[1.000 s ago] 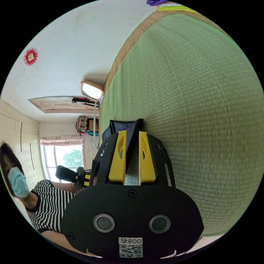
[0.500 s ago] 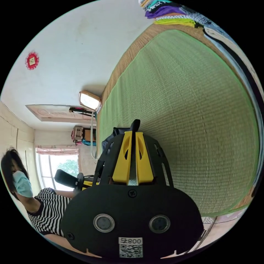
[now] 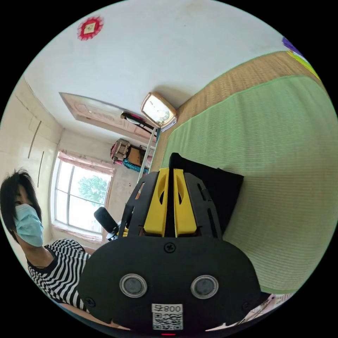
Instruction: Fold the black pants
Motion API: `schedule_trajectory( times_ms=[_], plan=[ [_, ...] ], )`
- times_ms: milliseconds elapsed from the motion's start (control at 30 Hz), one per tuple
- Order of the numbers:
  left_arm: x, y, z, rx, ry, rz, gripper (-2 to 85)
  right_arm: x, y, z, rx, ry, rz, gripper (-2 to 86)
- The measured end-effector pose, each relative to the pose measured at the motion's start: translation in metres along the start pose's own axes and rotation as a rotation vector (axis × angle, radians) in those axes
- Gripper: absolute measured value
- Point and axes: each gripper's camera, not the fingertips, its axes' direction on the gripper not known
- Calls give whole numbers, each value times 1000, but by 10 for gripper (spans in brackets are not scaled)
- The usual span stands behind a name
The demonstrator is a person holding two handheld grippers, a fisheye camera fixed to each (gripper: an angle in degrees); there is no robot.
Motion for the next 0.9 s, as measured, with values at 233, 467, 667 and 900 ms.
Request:
schedule_trajectory(
  times_ms=[233,467,667,900],
  plan=[
    [-97,78,-90,103,-36,-294,29,-41,-19,148,-195,90,-46,19],
    [-164,137,-151,208,-20,-486,30,-66,-31,261,-335,160,-89,19],
    [-204,167,-184,229,-20,-568,28,-73,-37,333,-411,212,-97,20],
    [-231,190,-209,243,-31,-612,27,-76,-41,382,-452,233,-112,21]
  ],
)
